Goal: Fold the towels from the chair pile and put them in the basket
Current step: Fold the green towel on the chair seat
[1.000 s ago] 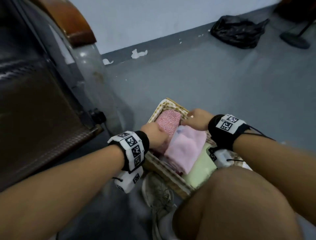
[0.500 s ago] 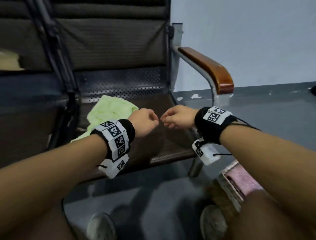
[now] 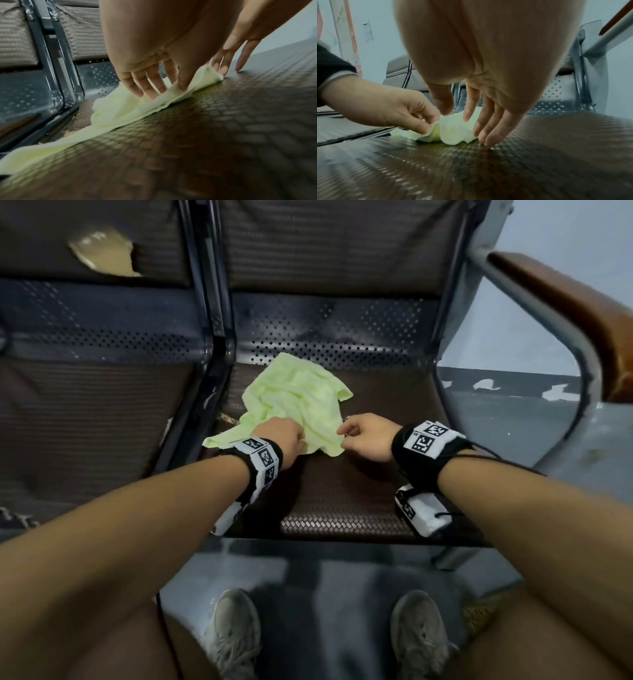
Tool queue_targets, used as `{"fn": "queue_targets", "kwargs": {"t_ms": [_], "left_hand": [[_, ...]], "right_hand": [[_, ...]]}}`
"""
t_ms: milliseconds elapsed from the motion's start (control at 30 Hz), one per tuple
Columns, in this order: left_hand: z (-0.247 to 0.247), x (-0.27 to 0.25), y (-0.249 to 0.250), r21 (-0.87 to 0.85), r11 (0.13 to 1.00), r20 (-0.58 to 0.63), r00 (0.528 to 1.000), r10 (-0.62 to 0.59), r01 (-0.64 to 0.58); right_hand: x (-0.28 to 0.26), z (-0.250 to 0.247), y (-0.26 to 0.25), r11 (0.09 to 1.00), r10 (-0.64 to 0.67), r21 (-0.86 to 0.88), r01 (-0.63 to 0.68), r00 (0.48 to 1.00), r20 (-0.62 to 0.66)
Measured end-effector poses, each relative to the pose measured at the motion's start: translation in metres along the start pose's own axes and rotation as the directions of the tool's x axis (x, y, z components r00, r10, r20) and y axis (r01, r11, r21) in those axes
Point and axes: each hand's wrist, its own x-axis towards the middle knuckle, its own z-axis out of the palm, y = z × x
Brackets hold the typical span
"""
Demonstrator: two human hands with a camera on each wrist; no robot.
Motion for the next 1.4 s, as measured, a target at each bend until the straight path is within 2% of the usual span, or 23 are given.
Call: {"fn": "queue_targets", "kwargs": {"t_ms": [67, 133, 200, 300, 367, 467, 533, 600, 667, 700, 767, 833, 900, 967, 1033, 1067, 1167, 1233, 1300, 1400], "left_hand": [[-0.002, -0.001, 0.008, -0.109, 0.994, -0.028, 1.0, 0.002, -0.005], [-0.008, -0.004, 0.021, -0.311, 0.95, -0.08, 0.997, -0.017, -0.009], [-0.019, -0.009, 0.033, -0.498, 0.867, -0.13, 0.991, -0.039, -0.031], [-0.04, -0.02, 0.042, -0.686, 0.724, -0.157, 0.986, -0.049, -0.073], [-0.053, -0.03, 0.038, -0.697, 0.706, -0.172, 0.985, 0.001, -0.122], [-0.065, -0.039, 0.028, -0.578, 0.789, -0.252, 0.965, 0.067, -0.206], [-0.072, -0.044, 0.024, -0.593, 0.775, -0.353, 0.936, -0.006, -0.219], [-0.079, -0.05, 0.024, -0.698, 0.689, -0.38, 0.916, -0.127, -0.195], [-0.085, -0.054, 0.025, -0.777, 0.602, -0.362, 0.914, -0.186, -0.185], [-0.087, -0.056, 0.025, -0.782, 0.6, -0.348, 0.917, -0.195, -0.169], [-0.088, -0.057, 0.025, -0.741, 0.657, -0.337, 0.923, -0.185, -0.139], [-0.086, -0.057, 0.026, -0.708, 0.696, -0.334, 0.925, -0.182, -0.119], [-0.084, -0.058, 0.029, -0.73, 0.677, -0.266, 0.952, -0.149, -0.097], [-0.081, -0.06, 0.034, -0.736, 0.674, -0.145, 0.987, -0.064, -0.064], [-0.082, -0.062, 0.038, -0.732, 0.681, -0.107, 0.992, -0.06, -0.038], [-0.084, -0.062, 0.039, -0.76, 0.649, -0.118, 0.988, -0.1, -0.025], [-0.091, -0.059, 0.04, -0.879, 0.475, -0.169, 0.958, -0.23, -0.041], [-0.096, -0.056, 0.038, -0.917, 0.395, -0.183, 0.938, -0.294, -0.055], [-0.099, -0.053, 0.036, -0.945, 0.325, -0.169, 0.92, -0.354, -0.048], [-0.102, -0.049, 0.033, -0.959, 0.284, -0.135, 0.909, -0.395, -0.019]], "right_hand": [[0.005, 0.001, -0.002, 1.0, -0.024, -0.004, 0.024, 1.0, 0.008], [0.006, -0.002, -0.005, 0.996, -0.084, -0.031, 0.084, 0.996, -0.01], [0.005, -0.005, -0.007, 0.987, -0.146, -0.076, 0.143, 0.988, -0.045], [-0.002, -0.012, -0.007, 0.986, -0.155, -0.086, 0.145, 0.979, -0.131], [-0.01, -0.018, -0.007, 0.986, -0.164, -0.012, 0.165, 0.96, -0.225], [-0.024, -0.025, -0.01, 0.955, -0.21, 0.124, 0.27, 0.91, -0.358], [-0.035, -0.028, -0.011, 0.941, -0.239, 0.141, 0.307, 0.9, -0.364], [-0.042, -0.03, -0.007, 0.957, -0.253, 0.054, 0.284, 0.913, -0.319], [-0.047, -0.03, 0.001, 0.978, -0.207, -0.095, 0.188, 0.939, -0.273], [-0.05, -0.03, 0.005, 0.983, -0.162, -0.132, 0.13, 0.948, -0.275], [-0.058, -0.033, 0.01, 0.995, -0.092, -0.064, 0.074, 0.938, -0.335], [-0.064, -0.038, 0.01, 0.986, -0.102, 0.072, 0.149, 0.892, -0.441], [-0.07, -0.043, 0.0, 0.951, -0.14, 0.169, 0.259, 0.848, -0.512], [-0.076, -0.045, -0.011, 0.915, -0.181, 0.225, 0.334, 0.842, -0.509], [-0.079, -0.044, -0.016, 0.896, -0.2, 0.27, 0.354, 0.861, -0.468], [-0.08, -0.044, -0.015, 0.905, -0.2, 0.248, 0.345, 0.861, -0.468], [-0.08, -0.044, -0.004, 0.967, -0.16, 0.088, 0.237, 0.844, -0.512], [-0.079, -0.044, 0.004, 0.992, -0.103, 0.017, 0.126, 0.874, -0.474], [-0.077, -0.042, 0.01, 0.999, -0.054, -0.019, 0.051, 0.897, -0.439], [-0.074, -0.041, 0.013, 0.999, -0.05, -0.013, 0.051, 0.863, -0.503]]}}
